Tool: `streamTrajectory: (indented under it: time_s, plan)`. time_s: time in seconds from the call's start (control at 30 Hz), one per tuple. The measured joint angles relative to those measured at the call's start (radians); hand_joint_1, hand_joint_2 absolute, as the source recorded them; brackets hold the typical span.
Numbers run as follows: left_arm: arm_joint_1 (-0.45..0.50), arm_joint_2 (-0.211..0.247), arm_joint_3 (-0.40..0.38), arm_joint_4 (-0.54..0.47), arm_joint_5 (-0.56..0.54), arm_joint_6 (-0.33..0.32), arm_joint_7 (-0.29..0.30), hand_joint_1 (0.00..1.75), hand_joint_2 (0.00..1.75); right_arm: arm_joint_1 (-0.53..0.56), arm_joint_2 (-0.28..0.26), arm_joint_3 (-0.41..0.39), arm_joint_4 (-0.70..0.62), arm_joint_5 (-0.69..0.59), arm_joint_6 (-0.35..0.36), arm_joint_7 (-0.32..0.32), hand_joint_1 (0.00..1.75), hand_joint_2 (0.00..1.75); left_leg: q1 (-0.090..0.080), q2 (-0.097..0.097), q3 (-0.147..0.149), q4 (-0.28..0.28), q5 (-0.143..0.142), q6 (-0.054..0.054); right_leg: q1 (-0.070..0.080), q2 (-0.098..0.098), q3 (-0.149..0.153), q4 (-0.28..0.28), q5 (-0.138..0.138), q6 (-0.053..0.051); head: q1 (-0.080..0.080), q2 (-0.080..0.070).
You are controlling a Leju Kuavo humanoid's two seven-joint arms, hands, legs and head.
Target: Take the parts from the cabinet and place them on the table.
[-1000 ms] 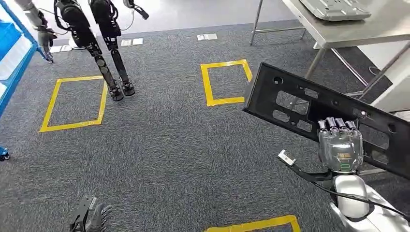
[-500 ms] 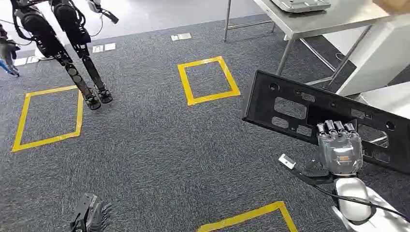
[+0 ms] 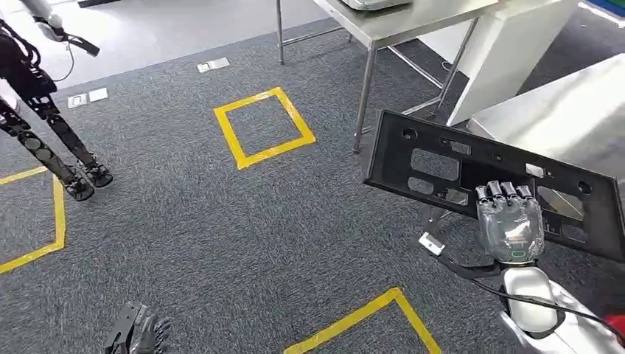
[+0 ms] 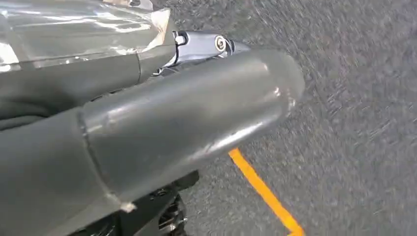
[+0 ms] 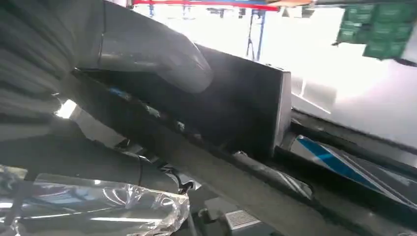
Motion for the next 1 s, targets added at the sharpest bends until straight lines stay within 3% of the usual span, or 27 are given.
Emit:
streamTrajectory:
  time_s: [0.07, 0.1, 0.13, 0.17, 0.23, 0.27, 0.3, 0.33, 0.37, 0.4, 0.43, 0.47, 0.57, 0.6, 0.63, 0.67, 0.73, 0.77, 0.8, 0.83, 0.87, 0.9, 0.93, 0.97, 1.0]
  plan:
    - [-0.004, -0.002, -0.001, 0.0, -0.002, -0.001, 0.002, 0.0, 0.0, 0.015, -0.015, -0.009, -0.003, 0.0, -0.002, 0.0, 1.75, 1.75, -0.005, 0.022, 0.007, -0.012, 0.007, 0.011, 0.001, 0.021, -0.007, -0.008, 0.005, 0.017, 0.0, 0.0]
    - [-0.008, -0.004, -0.002, 0.0, -0.003, -0.001, 0.003, 0.0, 0.0, 0.022, -0.023, -0.014, -0.005, 0.0, -0.004, 0.0, 1.75, 1.75, 0.0, 0.033, 0.012, -0.025, 0.015, 0.021, 0.0, -0.015, -0.013, 0.009, -0.004, 0.015, 0.001, 0.0]
    - [-0.01, -0.004, -0.002, -0.001, -0.002, -0.001, 0.002, 0.0, 0.0, 0.025, -0.03, -0.021, -0.006, 0.0, -0.005, 0.0, 1.75, 1.75, -0.003, 0.042, 0.013, -0.027, 0.016, 0.025, 0.004, -0.065, -0.033, 0.046, -0.027, 0.012, 0.002, 0.0]
    - [-0.009, -0.004, -0.002, -0.001, -0.003, -0.001, 0.003, 0.0, 0.0, 0.025, -0.031, -0.026, -0.006, 0.0, -0.006, 0.0, 1.75, 1.75, -0.003, 0.055, 0.013, -0.027, 0.016, 0.027, 0.003, -0.089, -0.067, 0.118, -0.062, 0.007, 0.008, 0.0]
    - [-0.007, -0.004, -0.002, -0.001, -0.004, -0.001, 0.005, 0.0, 0.0, 0.031, -0.032, -0.029, -0.006, 0.0, -0.006, 0.0, 1.75, 1.75, -0.006, 0.082, 0.012, -0.027, 0.015, 0.029, 0.001, -0.098, -0.144, 0.277, -0.121, 0.009, 0.008, 0.0]
    - [-0.007, -0.004, -0.002, -0.001, -0.004, -0.001, 0.005, 0.0, 0.0, 0.037, -0.034, -0.029, -0.006, 0.0, -0.006, 0.0, 1.75, 1.75, -0.006, 0.094, 0.012, -0.027, 0.014, 0.029, -0.001, -0.1, -0.162, 0.317, -0.127, 0.016, 0.007, 0.0]
    - [-0.008, -0.005, -0.002, 0.0, -0.004, -0.001, 0.005, 0.0, 0.0, 0.043, -0.035, -0.029, -0.006, 0.0, -0.006, 0.0, 1.75, 1.75, -0.006, 0.105, 0.012, -0.027, 0.013, 0.028, -0.003, -0.102, -0.154, 0.302, -0.118, 0.025, 0.007, 0.0]
    - [-0.008, -0.005, -0.002, 0.0, -0.004, -0.001, 0.005, 0.0, 0.0, 0.045, -0.036, -0.03, -0.006, 0.0, -0.006, 0.0, 1.75, 1.75, -0.005, 0.117, 0.012, -0.026, 0.012, 0.026, -0.006, -0.108, -0.119, 0.241, -0.093, 0.036, 0.008, 0.0]
    - [-0.008, -0.006, -0.003, 0.0, -0.004, -0.001, 0.005, 0.0, 0.0, 0.044, -0.038, -0.032, -0.006, 0.0, -0.006, 0.0, 1.75, 1.75, -0.005, 0.13, 0.014, -0.026, 0.01, 0.024, -0.01, -0.123, -0.068, 0.144, -0.059, 0.047, 0.008, 0.0]
    - [-0.008, -0.008, -0.003, 0.0, -0.004, -0.001, 0.005, 0.0, 0.0, 0.044, -0.04, -0.035, -0.007, 0.0, -0.006, 0.0, 1.75, 1.75, -0.005, 0.139, 0.016, -0.024, 0.007, 0.019, -0.013, -0.156, -0.013, 0.046, -0.032, 0.055, 0.008, 0.0]
    - [-0.009, -0.007, -0.003, -0.001, -0.004, -0.001, 0.005, 0.0, 0.0, 0.042, -0.04, -0.039, -0.009, 0.0, -0.007, 0.0, 1.75, 1.75, -0.016, 0.15, 0.017, -0.02, 0.001, 0.011, -0.005, -0.201, 0.018, -0.006, -0.024, 0.05, 0.011, 0.0]
    - [-0.008, -0.008, -0.003, -0.001, -0.005, -0.001, 0.005, 0.0, 0.0, 0.043, -0.04, -0.04, -0.01, 0.0, -0.008, 0.0, 1.75, 1.75, -0.017, 0.159, 0.019, -0.019, -0.003, 0.006, 0.005, -0.186, 0.018, -0.006, -0.016, 0.037, 0.011, 0.0]
    - [-0.012, -0.007, -0.004, -0.001, -0.007, -0.001, 0.005, 0.0, 0.0, 0.052, -0.044, -0.042, -0.011, 0.0, -0.014, 0.0, 1.75, 1.75, -0.015, 0.193, 0.03, -0.023, -0.009, -0.004, 0.003, -0.148, 0.014, -0.005, -0.014, 0.019, 0.008, 0.0]
    - [-0.013, -0.007, -0.004, -0.001, -0.007, -0.001, 0.005, 0.0, 0.0, 0.054, -0.046, -0.044, -0.011, 0.0, -0.016, 0.0, 1.75, 1.75, -0.007, 0.168, 0.027, -0.015, -0.018, -0.016, -0.017, -0.138, 0.019, -0.007, -0.01, 0.01, 0.007, 0.0]
    - [-0.014, -0.006, -0.004, -0.001, -0.008, -0.001, 0.004, 0.0, 0.0, 0.054, -0.048, -0.051, -0.011, 0.0, -0.018, 0.0, 1.75, 1.75, -0.004, 0.116, 0.017, 0.017, -0.043, -0.019, -0.014, -0.126, 0.019, -0.007, -0.009, 0.003, 0.006, 0.0]
    - [-0.013, -0.005, -0.005, -0.001, -0.009, -0.002, 0.004, 0.0, 0.0, 0.054, -0.048, -0.054, -0.012, 0.0, -0.02, 0.0, 1.75, 1.75, -0.002, 0.084, -0.011, 0.08, -0.083, -0.02, -0.012, -0.119, 0.019, -0.007, -0.009, -0.009, 0.005, 0.0]
    - [-0.009, -0.005, -0.004, 0.001, -0.01, -0.001, 0.004, 0.0, 0.0, 0.058, -0.044, -0.054, -0.012, 0.0, -0.03, 0.0, 1.75, 1.75, -0.002, 0.063, -0.092, 0.243, -0.154, -0.023, -0.008, -0.095, 0.019, -0.007, -0.009, -0.01, 0.003, 0.0]
    - [-0.008, -0.005, -0.005, 0.003, -0.01, 0.0, 0.004, 0.0, 0.0, 0.069, -0.041, -0.057, -0.011, 0.0, -0.045, 0.0, 1.75, 1.75, -0.002, 0.062, -0.124, 0.298, -0.165, -0.023, -0.006, -0.081, 0.019, -0.007, -0.009, -0.01, 0.003, 0.0]
    - [-0.008, -0.006, -0.005, 0.003, -0.01, 0.002, 0.004, 0.0, 0.0, 0.081, -0.037, -0.064, -0.011, 0.0, -0.07, 0.0, 1.75, 1.75, -0.002, 0.062, -0.129, 0.3, -0.151, -0.021, -0.005, -0.071, 0.021, -0.006, -0.009, -0.01, 0.003, 0.0]
    - [-0.008, -0.006, -0.006, 0.004, -0.01, 0.004, 0.004, 0.0, 0.0, 0.099, -0.027, -0.08, -0.012, 0.0, -0.101, -0.011, 1.75, 1.75, -0.002, 0.059, -0.11, 0.25, -0.108, -0.017, -0.004, -0.057, 0.023, -0.006, -0.009, -0.01, 0.003, 0.0]
    - [-0.009, -0.006, -0.006, 0.004, -0.01, 0.007, 0.004, 0.0, 0.0, 0.115, -0.016, -0.098, -0.012, 0.0, -0.124, -0.029, 1.75, 1.75, -0.002, 0.054, -0.076, 0.177, -0.064, -0.013, -0.004, -0.045, 0.025, -0.006, -0.01, -0.01, 0.003, 0.0]
    - [-0.009, -0.006, -0.008, 0.004, -0.01, 0.009, 0.004, 0.0, 0.0, 0.135, -0.001, -0.122, -0.017, 0.0, -0.141, -0.059, 1.75, 1.75, 0.0, 0.032, -0.03, 0.082, -0.016, -0.009, -0.004, -0.034, 0.027, -0.006, -0.01, -0.01, 0.003, 0.0]
    - [-0.01, -0.005, -0.009, 0.004, -0.01, 0.01, 0.004, 0.0, 0.0, 0.155, 0.025, -0.166, -0.024, 0.0, -0.145, -0.11, 1.75, 1.75, 0.005, -0.027, 0.002, 0.011, 0.005, -0.004, -0.005, -0.024, 0.026, -0.006, -0.009, -0.009, 0.003, 0.0]
    - [-0.01, -0.005, -0.009, 0.004, -0.01, 0.011, 0.004, 0.0, 0.0, 0.17, 0.048, -0.203, -0.028, 0.0, -0.146, -0.151, 1.75, 1.75, 0.006, -0.031, 0.01, -0.01, -0.001, -0.002, 0.006, -0.011, 0.021, 0.0, -0.01, -0.008, 0.004, 0.0]
    - [-0.01, -0.005, -0.01, 0.004, -0.01, 0.011, 0.004, 0.0, 0.0, 0.186, 0.073, -0.239, -0.034, 0.0, -0.146, -0.186, 1.75, 1.75, 0.001, -0.015, 0.01, -0.008, 0.0, -0.002, 0.002, -0.003, 0.015, -0.002, -0.007, -0.004, 0.004, 0.0]
